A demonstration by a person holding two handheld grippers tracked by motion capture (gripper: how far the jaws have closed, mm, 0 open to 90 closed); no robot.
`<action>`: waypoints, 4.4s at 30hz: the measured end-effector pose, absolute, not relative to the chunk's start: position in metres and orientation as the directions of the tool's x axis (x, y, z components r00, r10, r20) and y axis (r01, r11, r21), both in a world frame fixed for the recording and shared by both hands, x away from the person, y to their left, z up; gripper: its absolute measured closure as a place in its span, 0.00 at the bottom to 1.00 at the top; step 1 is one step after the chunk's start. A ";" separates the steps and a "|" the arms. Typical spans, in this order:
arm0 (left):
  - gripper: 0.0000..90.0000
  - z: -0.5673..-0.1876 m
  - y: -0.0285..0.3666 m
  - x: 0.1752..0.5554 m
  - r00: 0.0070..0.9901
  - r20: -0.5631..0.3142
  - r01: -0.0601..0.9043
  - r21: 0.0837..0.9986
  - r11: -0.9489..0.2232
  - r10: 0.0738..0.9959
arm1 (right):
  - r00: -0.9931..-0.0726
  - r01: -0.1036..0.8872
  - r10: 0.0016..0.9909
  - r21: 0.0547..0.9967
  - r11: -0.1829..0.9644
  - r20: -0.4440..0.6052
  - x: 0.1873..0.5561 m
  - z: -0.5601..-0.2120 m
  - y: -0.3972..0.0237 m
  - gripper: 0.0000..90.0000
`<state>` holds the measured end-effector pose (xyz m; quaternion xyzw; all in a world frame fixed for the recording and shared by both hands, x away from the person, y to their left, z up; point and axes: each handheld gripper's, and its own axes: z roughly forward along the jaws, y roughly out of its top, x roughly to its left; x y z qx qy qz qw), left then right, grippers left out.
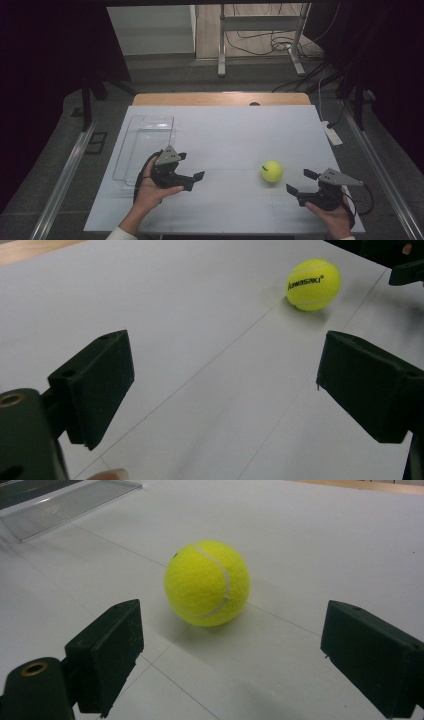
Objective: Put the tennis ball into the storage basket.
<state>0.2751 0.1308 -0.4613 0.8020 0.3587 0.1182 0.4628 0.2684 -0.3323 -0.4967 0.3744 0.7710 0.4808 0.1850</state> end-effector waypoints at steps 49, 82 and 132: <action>0.10 -0.459 0.094 0.293 0.761 -0.138 0.452 0.814 -0.365 0.634 | -0.654 0.401 0.752 0.879 0.258 0.078 0.268 -0.497 -0.332 0.11; 0.10 -0.456 0.067 0.302 0.797 -0.131 0.431 0.807 -0.404 0.590 | -0.651 0.403 0.755 0.879 0.254 0.080 0.267 -0.498 -0.333 0.11; 0.10 -0.452 0.005 0.322 0.848 -0.151 0.411 0.791 -0.452 0.508 | -0.653 0.406 0.753 0.878 0.255 0.083 0.266 -0.498 -0.334 0.11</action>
